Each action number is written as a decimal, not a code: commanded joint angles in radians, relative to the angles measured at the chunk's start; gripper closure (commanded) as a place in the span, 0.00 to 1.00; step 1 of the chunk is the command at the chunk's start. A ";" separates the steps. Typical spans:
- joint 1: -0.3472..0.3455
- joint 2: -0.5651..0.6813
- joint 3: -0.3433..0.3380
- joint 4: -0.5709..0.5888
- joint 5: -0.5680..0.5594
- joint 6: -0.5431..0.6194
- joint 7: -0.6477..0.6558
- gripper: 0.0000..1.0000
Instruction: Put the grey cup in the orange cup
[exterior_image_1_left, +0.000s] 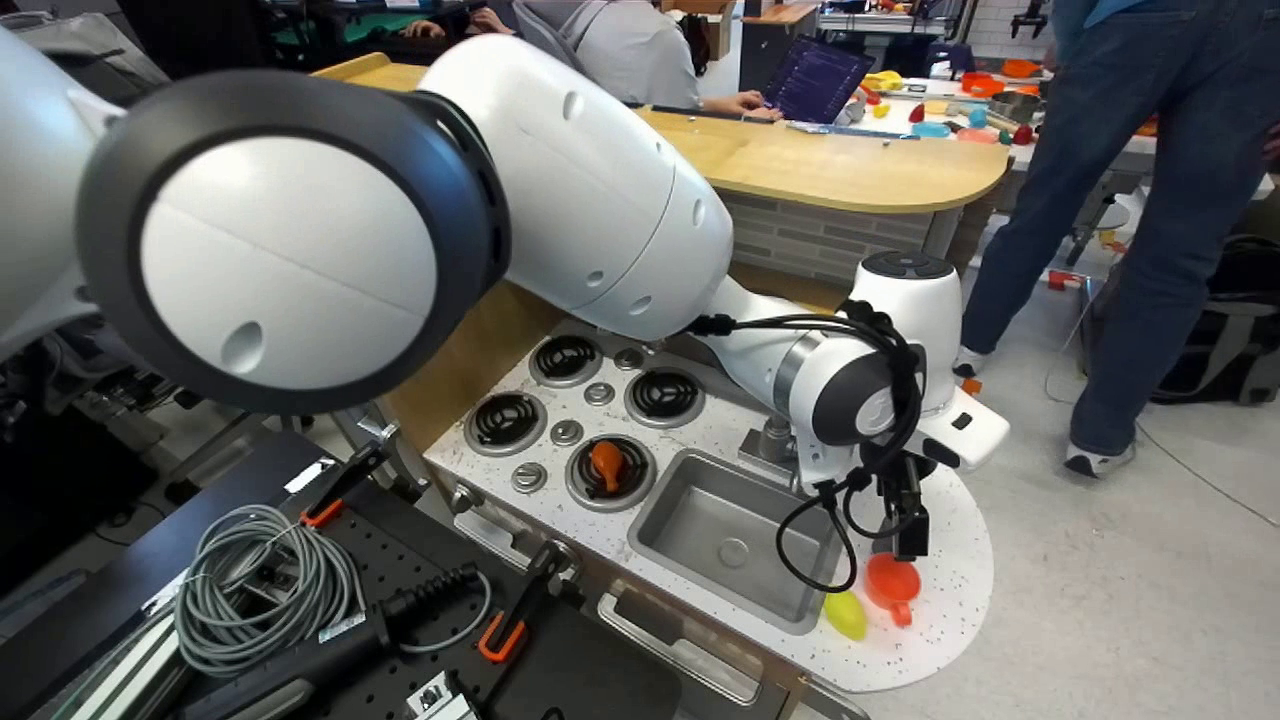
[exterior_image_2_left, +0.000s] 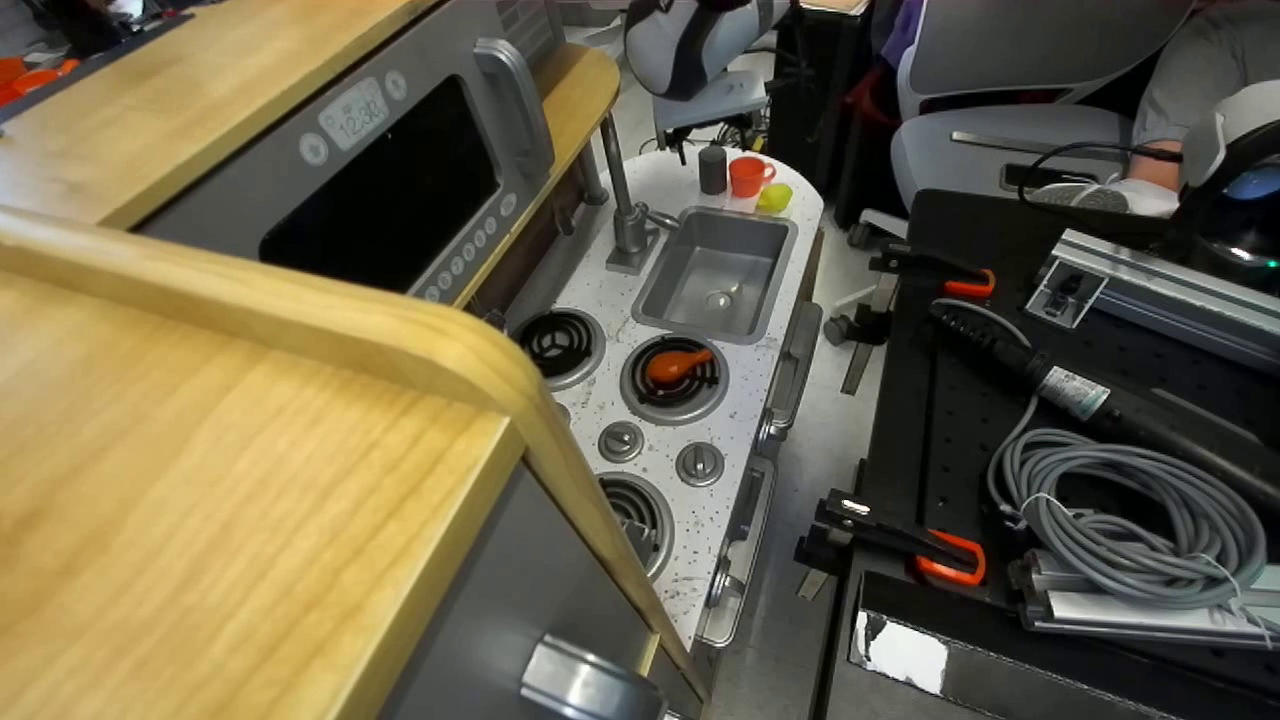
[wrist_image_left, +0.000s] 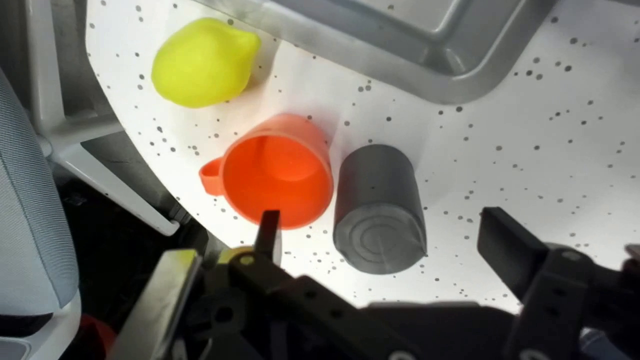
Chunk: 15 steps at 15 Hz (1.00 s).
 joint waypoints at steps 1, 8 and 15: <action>-0.039 0.072 0.014 0.139 -0.007 -0.023 0.029 0.00; -0.064 0.129 0.028 0.230 -0.011 -0.038 0.033 0.35; -0.081 0.160 0.038 0.289 -0.014 -0.079 0.028 0.79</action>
